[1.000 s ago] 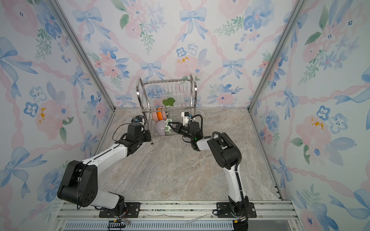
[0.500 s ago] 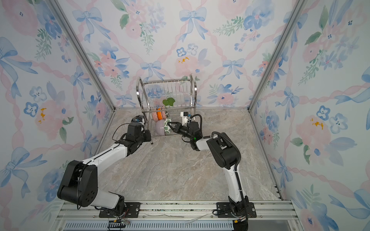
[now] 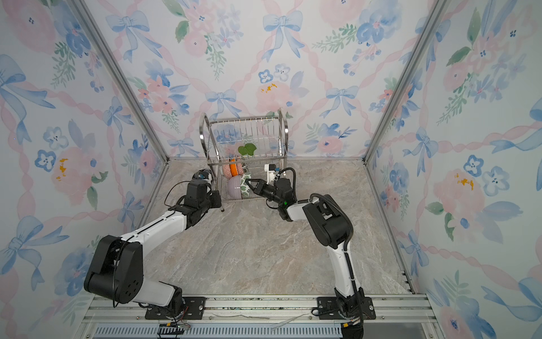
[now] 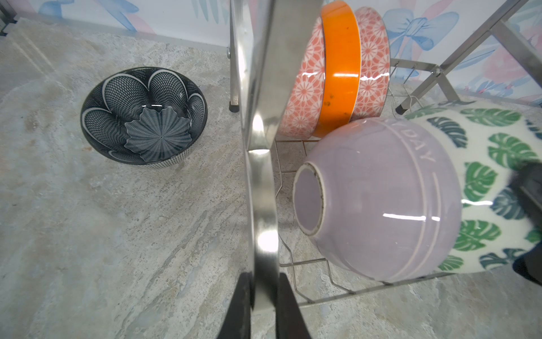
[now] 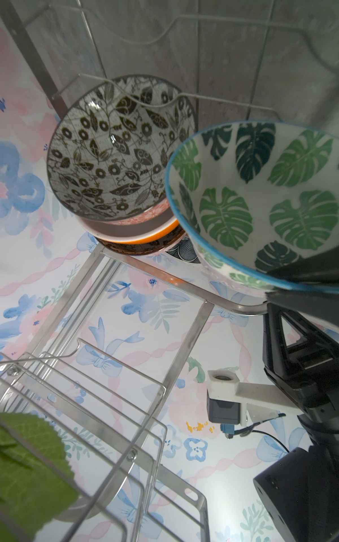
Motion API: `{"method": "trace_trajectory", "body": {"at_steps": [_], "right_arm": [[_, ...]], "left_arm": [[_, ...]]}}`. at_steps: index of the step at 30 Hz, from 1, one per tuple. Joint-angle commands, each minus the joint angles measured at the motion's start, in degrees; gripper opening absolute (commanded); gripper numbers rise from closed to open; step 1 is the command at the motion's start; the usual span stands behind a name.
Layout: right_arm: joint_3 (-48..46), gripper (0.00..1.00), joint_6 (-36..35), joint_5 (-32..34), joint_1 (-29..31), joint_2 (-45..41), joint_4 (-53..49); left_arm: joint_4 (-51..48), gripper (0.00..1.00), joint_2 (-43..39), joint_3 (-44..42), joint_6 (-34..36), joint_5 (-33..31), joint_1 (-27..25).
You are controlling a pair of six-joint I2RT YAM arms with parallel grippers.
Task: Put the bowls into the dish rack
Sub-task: 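Lower the green-leaf bowl into the rack slot beside the lavender bowl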
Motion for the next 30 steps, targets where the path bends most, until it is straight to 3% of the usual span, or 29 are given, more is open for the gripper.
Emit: {"method": "trace_trajectory", "body": {"at_steps": [1, 4, 6, 10, 16, 23, 30], "right_arm": [[-0.2, 0.0, 5.6, 1.4, 2.4, 1.3, -3.9], [0.6, 0.0, 5.2, 2.9, 3.2, 0.8, -6.8], [1.8, 0.0, 0.4, 4.2, 4.1, -0.5, -14.9], [1.4, 0.0, -3.8, 4.9, 5.1, -1.1, -19.2], [0.7, 0.0, -4.0, 1.3, 4.7, 0.5, -13.8], [0.3, 0.0, 5.4, -3.5, 2.4, 5.0, 4.2], [0.8, 0.0, 4.5, -5.3, 1.9, 4.2, 1.6]], "left_arm": [[-2.0, 0.0, 1.1, 0.2, -0.3, 1.3, 0.4], [-2.2, 0.0, 0.6, 0.2, -0.2, 1.1, 0.3], [-2.3, 0.0, 0.4, 0.1, -0.2, 1.1, 0.3], [-2.3, 0.0, 0.3, 0.1, -0.2, 1.0, 0.3], [-2.2, 0.0, 0.8, 0.2, -0.2, 1.2, 0.3], [-2.2, 0.0, 0.7, 0.0, -0.1, 1.1, 0.3], [-2.2, 0.0, 0.7, 0.1, 0.1, 0.9, 0.2]]}}
